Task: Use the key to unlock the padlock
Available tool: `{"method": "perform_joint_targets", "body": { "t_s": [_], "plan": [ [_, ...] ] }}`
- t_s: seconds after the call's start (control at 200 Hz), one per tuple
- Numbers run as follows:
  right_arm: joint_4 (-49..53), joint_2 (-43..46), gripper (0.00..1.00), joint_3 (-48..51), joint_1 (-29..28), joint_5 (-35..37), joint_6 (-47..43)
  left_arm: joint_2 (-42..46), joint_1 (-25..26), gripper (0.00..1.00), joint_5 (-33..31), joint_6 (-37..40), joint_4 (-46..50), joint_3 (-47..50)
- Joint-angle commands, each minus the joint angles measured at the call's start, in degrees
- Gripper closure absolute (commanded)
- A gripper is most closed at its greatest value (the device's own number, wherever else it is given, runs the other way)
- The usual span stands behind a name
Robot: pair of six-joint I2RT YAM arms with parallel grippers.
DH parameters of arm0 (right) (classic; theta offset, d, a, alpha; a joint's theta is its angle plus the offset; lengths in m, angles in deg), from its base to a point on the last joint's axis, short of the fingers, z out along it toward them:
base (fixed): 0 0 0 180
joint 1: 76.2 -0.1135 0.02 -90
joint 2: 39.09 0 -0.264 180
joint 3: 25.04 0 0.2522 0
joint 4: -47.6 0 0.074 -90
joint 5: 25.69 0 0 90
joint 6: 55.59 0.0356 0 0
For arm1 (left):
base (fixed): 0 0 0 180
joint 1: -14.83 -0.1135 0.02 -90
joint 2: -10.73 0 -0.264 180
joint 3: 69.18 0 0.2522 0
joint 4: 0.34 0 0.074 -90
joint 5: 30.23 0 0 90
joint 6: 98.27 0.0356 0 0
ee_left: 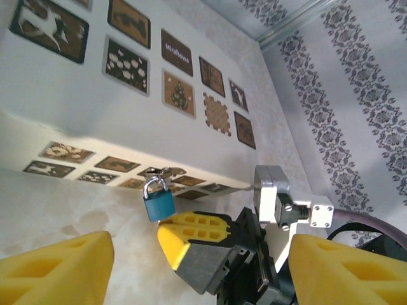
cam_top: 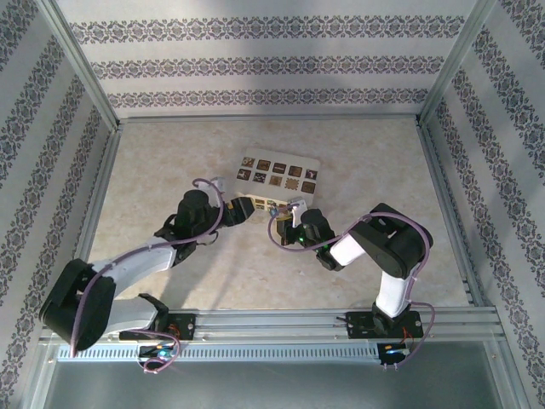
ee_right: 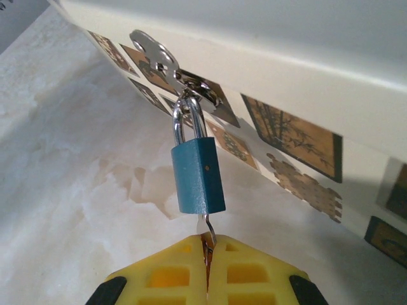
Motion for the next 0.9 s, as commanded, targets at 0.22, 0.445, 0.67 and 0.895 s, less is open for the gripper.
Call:
{"method": "perform_joint_targets", "body": {
  "t_s": [0.22, 0.445, 0.67, 0.895],
  "plan": [
    [-0.5, 4.7, 1.0, -0.1, -0.3, -3.2, 10.7, -1.3, -3.8, 0.22, 2.3, -6.8, -9.3, 5.3],
    [-0.6, 4.5, 1.0, -1.1, -0.6, -5.5, 17.0, -10.7, -4.2, 0.3, 9.1, -13.7, -21.6, 5.0],
    [-0.5, 4.3, 1.0, -1.4, -0.6, -6.1, 21.7, -22.3, -4.0, 0.39, 13.0, -22.0, -33.2, 3.4],
    [-0.1, 4.3, 1.0, -1.6, -0.6, -6.4, 23.2, -26.9, -3.0, 0.42, 13.0, -24.1, -35.1, 2.0]
  ]
}}
